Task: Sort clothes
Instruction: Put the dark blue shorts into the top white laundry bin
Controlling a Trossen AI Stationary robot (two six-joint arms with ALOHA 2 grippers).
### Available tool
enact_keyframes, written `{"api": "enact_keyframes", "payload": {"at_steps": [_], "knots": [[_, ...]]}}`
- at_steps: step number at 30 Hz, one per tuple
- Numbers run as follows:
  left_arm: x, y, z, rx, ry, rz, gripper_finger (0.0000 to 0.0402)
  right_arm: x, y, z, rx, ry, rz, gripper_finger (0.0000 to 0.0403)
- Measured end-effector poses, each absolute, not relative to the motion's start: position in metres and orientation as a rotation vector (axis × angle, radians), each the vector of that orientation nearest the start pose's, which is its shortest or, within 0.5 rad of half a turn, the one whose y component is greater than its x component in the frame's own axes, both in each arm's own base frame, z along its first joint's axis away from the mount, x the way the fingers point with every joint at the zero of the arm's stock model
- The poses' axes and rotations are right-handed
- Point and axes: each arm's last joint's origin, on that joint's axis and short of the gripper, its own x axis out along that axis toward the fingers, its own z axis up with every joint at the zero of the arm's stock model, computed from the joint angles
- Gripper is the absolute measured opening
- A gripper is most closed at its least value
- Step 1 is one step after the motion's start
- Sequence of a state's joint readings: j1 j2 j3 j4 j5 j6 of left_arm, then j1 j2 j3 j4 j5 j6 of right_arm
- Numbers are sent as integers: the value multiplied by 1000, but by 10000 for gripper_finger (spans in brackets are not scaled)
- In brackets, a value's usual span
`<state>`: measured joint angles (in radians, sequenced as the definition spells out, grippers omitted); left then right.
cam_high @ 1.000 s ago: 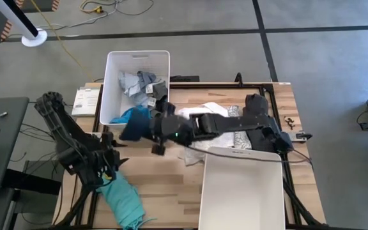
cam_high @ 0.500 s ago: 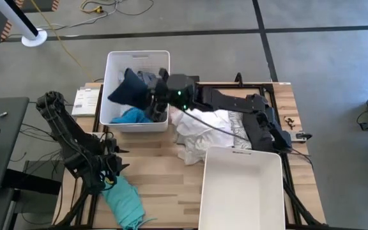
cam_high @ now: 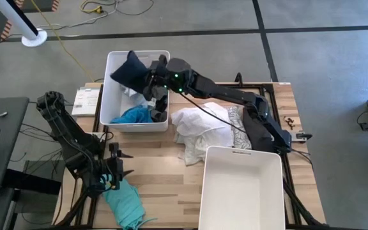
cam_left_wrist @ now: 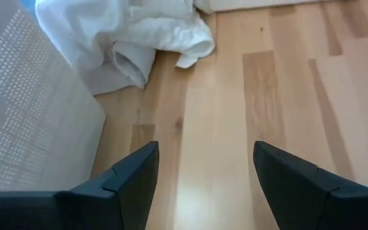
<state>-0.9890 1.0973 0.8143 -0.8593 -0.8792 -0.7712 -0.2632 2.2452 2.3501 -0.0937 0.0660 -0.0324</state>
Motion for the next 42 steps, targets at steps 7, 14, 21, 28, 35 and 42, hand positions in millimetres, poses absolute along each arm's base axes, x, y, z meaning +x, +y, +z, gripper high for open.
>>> {"api": "enact_keyframes", "payload": {"at_steps": [7, 14, 21, 28, 35, 42], "knots": [[123, -146, 250, 135, 630, 163, 249, 509, -172, 366, -24, 15, -388, 39], [123, -146, 250, 114, 626, 167, 249, 517, -204, 334, -8, 25, -446, 39], [124, -148, 251, 96, 616, 160, 249, 521, -230, 301, 59, 45, -490, 39], [124, -148, 251, 94, 616, 160, 249, 517, -243, 291, 61, 106, -586, 43], [124, -148, 251, 97, 616, 159, 249, 516, -243, 289, 22, 138, -592, 69], [124, -148, 251, 97, 616, 158, 249, 517, -238, 283, 13, 214, -633, 139]]}}
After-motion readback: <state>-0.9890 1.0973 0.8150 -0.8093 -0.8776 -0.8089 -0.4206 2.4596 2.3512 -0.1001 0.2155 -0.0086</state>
